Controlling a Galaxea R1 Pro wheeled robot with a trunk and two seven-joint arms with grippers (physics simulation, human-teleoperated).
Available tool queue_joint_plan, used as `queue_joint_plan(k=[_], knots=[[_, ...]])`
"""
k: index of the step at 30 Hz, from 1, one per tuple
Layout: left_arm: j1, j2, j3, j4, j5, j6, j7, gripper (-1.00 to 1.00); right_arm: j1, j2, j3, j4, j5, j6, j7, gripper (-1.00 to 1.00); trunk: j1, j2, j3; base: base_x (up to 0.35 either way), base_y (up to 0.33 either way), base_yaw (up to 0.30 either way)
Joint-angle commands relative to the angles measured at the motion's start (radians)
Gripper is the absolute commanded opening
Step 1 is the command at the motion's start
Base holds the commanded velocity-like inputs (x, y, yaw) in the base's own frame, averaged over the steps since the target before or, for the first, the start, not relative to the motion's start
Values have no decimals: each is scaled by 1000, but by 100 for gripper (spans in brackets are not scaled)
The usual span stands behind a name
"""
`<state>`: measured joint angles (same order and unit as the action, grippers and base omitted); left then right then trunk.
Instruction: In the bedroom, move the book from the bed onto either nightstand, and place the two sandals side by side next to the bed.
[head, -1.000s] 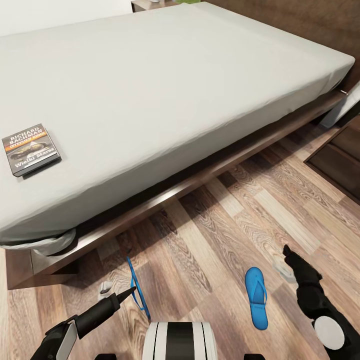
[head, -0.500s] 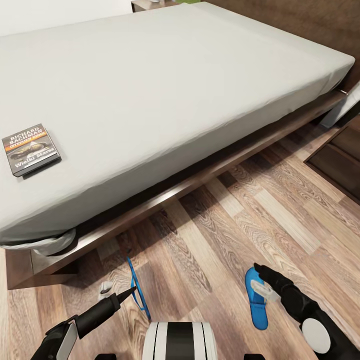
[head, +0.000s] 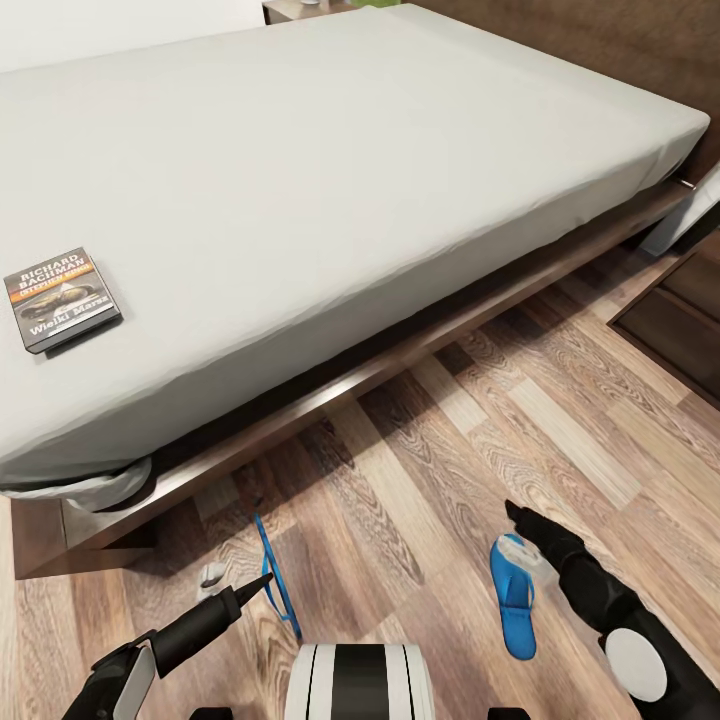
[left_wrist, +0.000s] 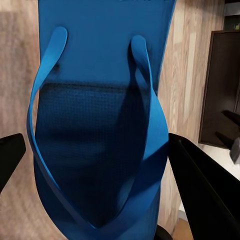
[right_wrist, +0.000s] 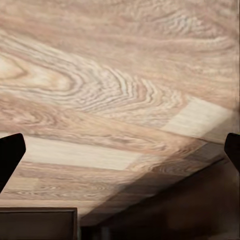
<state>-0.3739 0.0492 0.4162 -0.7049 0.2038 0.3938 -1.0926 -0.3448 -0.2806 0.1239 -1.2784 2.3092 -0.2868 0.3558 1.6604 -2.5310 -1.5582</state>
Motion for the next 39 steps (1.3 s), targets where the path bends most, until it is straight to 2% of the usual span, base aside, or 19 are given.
queue_joint_plan(k=[1,6,11,18,19,20,21,22,23,25,29,37,39], knots=[[0,0,1,0,3,8,-3,-100,0,-2,0,-17,7,-6,3,100,0,0,-1,0,0,0],[0,0,1,-1,3,7,-4,-100,-2,-2,-5,-51,7,-6,2,100,0,0,-1,0,0,0],[0,0,1,-1,3,7,-4,-100,-2,-1,6,-47,7,-6,1,100,0,0,-1,0,0,0],[0,-2,1,0,3,7,-4,-100,0,-2,34,135,10,-9,2,100,0,0,-1,0,0,0],[0,-2,1,0,3,7,-4,-100,0,-5,50,148,10,-9,2,100,0,0,-1,0,0,0],[0,-3,1,0,3,7,-3,-100,0,-27,89,157,10,-9,2,100,0,0,-1,0,0,0],[0,-3,1,0,2,7,-3,-100,0,-66,145,161,10,-9,2,100,0,0,-1,0,0,0],[0,-3,1,1,2,7,-3,-100,0,-91,192,162,10,-9,2,100,0,0,-1,0,0,0],[0,-3,1,1,2,7,-3,-100,0,-111,233,163,10,-9,2,100,0,0,-1,0,0,0],[0,-3,1,1,2,7,-3,-100,-1,-134,282,163,10,-9,2,100,0,0,-1,0,0,0],[0,-3,1,1,2,7,-3,-100,-2,-151,309,161,10,-9,2,100,0,0,-1,0,0,0],[0,-3,1,1,2,7,-3,-100,-3,-155,315,152,10,-8,1,100,0,0,-1,0,0,0],[0,-3,1,1,2,7,-3,-100,-3,-155,318,112,10,-7,0,100,0,0,-1,0,0,0]])
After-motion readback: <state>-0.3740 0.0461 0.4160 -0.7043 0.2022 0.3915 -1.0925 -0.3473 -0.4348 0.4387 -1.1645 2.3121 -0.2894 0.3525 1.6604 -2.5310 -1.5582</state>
